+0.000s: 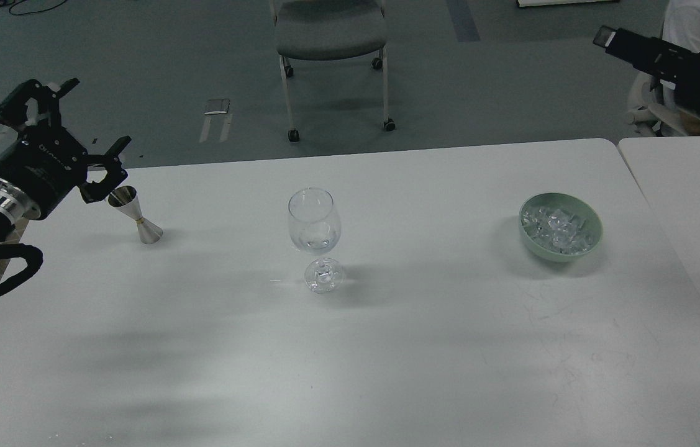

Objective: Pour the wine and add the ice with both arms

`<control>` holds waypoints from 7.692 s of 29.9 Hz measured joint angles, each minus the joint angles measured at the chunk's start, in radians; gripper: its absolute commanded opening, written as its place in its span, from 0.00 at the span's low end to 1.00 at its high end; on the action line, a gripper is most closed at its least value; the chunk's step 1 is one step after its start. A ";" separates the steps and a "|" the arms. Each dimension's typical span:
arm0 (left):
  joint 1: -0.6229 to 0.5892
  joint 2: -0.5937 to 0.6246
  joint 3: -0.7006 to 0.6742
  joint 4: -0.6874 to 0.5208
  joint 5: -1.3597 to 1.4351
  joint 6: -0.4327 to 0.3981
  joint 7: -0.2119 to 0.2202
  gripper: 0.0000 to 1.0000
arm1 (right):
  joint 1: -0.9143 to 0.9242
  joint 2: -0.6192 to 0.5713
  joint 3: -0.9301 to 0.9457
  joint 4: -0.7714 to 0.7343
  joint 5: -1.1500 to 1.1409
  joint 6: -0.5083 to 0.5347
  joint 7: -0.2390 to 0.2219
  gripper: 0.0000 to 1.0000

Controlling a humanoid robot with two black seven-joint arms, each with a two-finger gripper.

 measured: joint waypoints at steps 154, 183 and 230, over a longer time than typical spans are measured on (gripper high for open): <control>0.006 -0.060 -0.034 -0.022 0.000 0.012 0.001 0.98 | -0.002 0.612 -0.358 0.195 -0.398 -0.139 -0.061 0.20; 0.005 -0.065 -0.033 -0.013 0.000 0.011 0.001 0.98 | 0.018 0.647 -0.380 0.120 -0.404 -0.144 -0.063 0.69; -0.085 -0.066 -0.025 0.073 0.087 0.010 -0.176 0.98 | 0.153 0.706 0.530 -0.150 0.764 -0.265 -0.065 1.00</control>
